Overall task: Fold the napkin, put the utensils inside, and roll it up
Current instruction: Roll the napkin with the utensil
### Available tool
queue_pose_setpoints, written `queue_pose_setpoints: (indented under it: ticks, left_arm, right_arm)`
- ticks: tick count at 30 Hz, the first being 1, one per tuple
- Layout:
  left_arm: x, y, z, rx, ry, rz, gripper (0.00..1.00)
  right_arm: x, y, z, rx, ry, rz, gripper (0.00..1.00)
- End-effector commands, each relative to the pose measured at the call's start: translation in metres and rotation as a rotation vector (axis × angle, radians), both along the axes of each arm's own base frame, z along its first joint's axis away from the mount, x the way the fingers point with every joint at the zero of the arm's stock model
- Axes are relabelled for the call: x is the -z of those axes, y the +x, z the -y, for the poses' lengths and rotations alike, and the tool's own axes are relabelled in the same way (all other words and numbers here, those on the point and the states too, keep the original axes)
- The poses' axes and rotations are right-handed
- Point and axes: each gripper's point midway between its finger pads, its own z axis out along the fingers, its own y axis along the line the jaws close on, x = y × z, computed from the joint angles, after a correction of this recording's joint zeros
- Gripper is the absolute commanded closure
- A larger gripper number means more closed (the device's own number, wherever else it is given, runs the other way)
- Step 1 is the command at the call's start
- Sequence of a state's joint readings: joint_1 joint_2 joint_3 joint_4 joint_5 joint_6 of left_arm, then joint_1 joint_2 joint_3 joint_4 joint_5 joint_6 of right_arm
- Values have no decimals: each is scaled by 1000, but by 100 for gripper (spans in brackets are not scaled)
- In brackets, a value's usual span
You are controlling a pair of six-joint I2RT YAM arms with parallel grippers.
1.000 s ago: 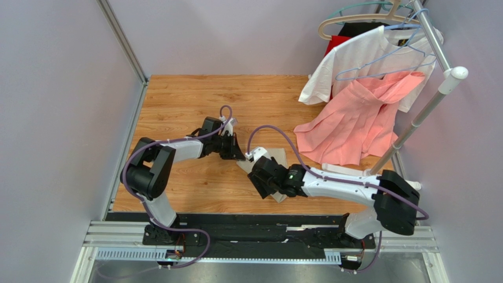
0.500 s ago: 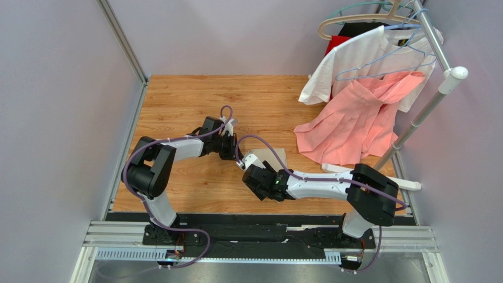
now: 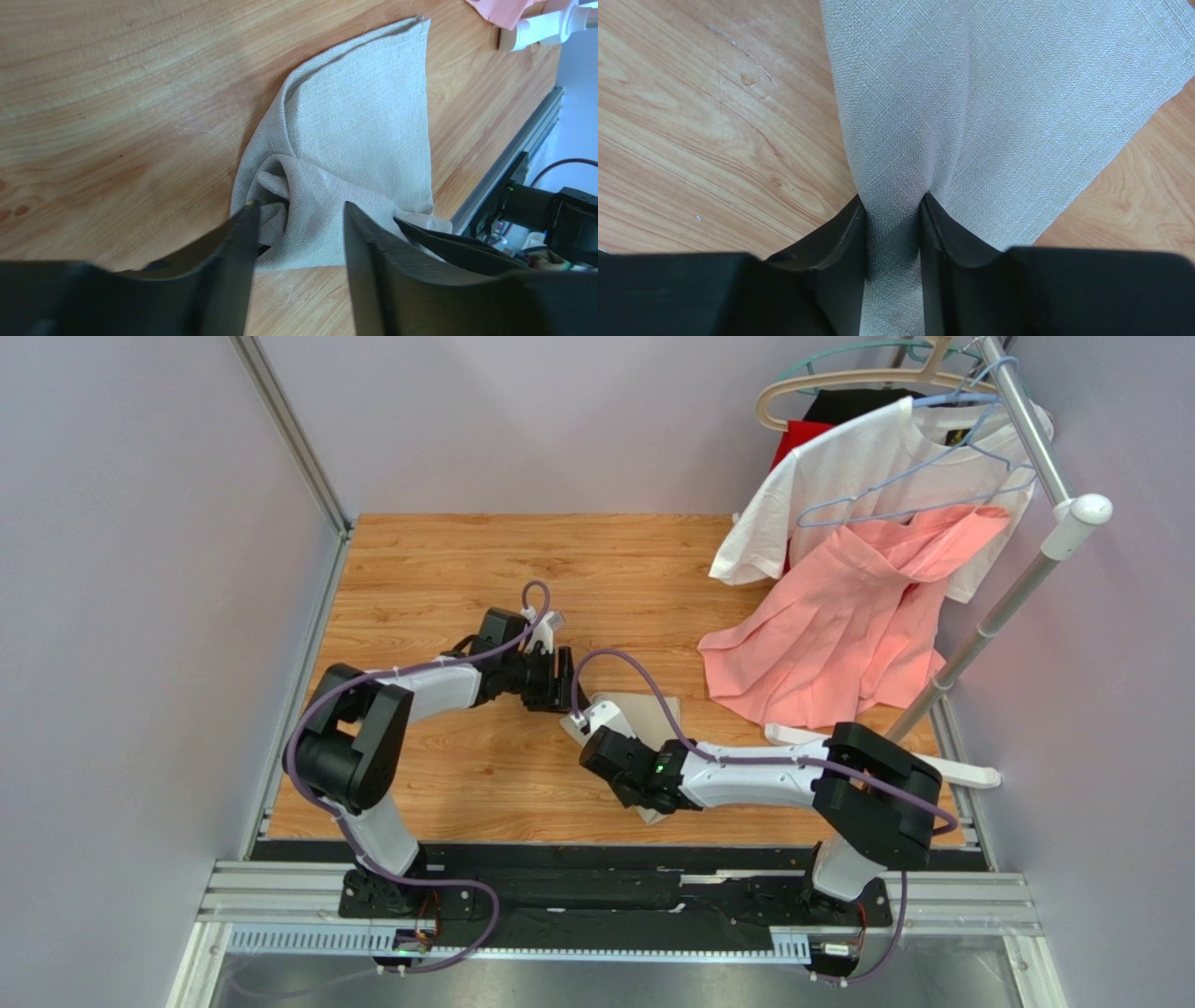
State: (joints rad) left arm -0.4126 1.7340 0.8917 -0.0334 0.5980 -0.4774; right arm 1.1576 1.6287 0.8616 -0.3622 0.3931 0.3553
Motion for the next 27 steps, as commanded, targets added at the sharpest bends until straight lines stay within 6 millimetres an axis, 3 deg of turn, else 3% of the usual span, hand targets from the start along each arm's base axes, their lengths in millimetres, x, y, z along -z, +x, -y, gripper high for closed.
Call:
queue_pose_setpoints:
  ticks: [1,5,9,11,16,27]
  left_arm:
    - [-38,10,-4,-32,-26,134,38]
    - [-54,11,-25,-99,-15,197,33]
    - [-54,5,-33,-108,-13,238,32]
    - [-55,2,-31,-90,-37,257,32]
    - [-55,-5,-24,-50,-112,325,32]
    - [-48,-12,-24,-49,-144,342,33]
  right_arm:
    - [32,-29,6,-25,27,-183,71]
    - [26,-38,-3,-61,153,-260,80]
    - [10,-37,-15,-100,311,-313,81]
    - [9,-45,-16,-130,363,-369,82]
    - [-1,-42,-18,-166,496,-444,83]
    - [4,-29,-12,-184,593,-572,86]
